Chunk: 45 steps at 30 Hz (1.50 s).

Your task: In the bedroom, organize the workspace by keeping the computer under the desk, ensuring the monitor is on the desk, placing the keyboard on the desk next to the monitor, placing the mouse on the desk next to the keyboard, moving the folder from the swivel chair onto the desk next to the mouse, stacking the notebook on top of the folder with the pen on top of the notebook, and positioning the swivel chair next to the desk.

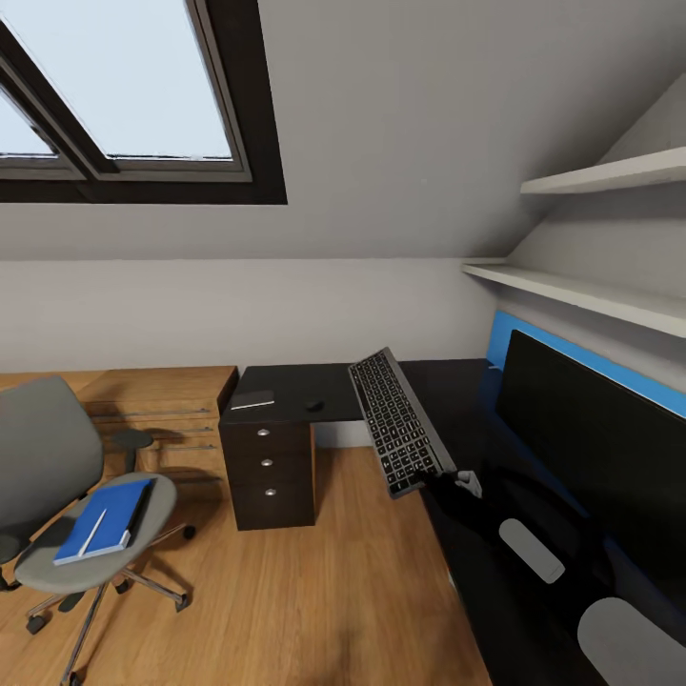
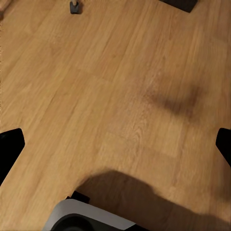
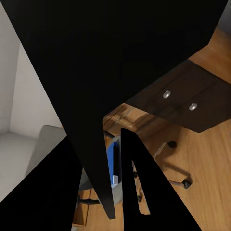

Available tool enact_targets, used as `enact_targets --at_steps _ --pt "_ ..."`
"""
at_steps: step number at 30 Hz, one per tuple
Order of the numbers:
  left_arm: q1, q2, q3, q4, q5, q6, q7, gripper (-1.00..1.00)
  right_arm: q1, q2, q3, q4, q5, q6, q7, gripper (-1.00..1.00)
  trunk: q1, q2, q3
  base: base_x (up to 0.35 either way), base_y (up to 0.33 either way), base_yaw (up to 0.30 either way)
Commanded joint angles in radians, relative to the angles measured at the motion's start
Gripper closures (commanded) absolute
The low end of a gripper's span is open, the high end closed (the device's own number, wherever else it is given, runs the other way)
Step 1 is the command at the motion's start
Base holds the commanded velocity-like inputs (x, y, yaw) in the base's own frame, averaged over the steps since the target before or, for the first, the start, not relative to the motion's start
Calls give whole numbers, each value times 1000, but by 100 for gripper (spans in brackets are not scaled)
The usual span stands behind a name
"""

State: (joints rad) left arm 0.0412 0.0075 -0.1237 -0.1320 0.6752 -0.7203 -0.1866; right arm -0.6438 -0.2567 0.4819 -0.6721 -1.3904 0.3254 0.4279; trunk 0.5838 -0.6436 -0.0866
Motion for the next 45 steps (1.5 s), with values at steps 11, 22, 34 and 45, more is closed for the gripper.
enact_targets --at_steps 11,22,34,45 --pt "0 0 -5 -1 30 -2 -4 -100 0 -1 3 9 -12 3 3 100 0 -1 -2 -152 0 0" --pt "0 0 -5 -1 30 -2 -4 -100 0 -1 3 34 -15 5 5 100 0 -1 -2 -319 0 0" --pt "0 0 -5 -1 30 -2 -4 -100 0 -4 0 47 -19 11 3 100 0 -1 -2 -325 0 0" --pt "0 2 -5 -2 31 -2 -4 -100 0 -6 -2 54 -19 12 3 100 0 -1 -2 -199 -11 0"
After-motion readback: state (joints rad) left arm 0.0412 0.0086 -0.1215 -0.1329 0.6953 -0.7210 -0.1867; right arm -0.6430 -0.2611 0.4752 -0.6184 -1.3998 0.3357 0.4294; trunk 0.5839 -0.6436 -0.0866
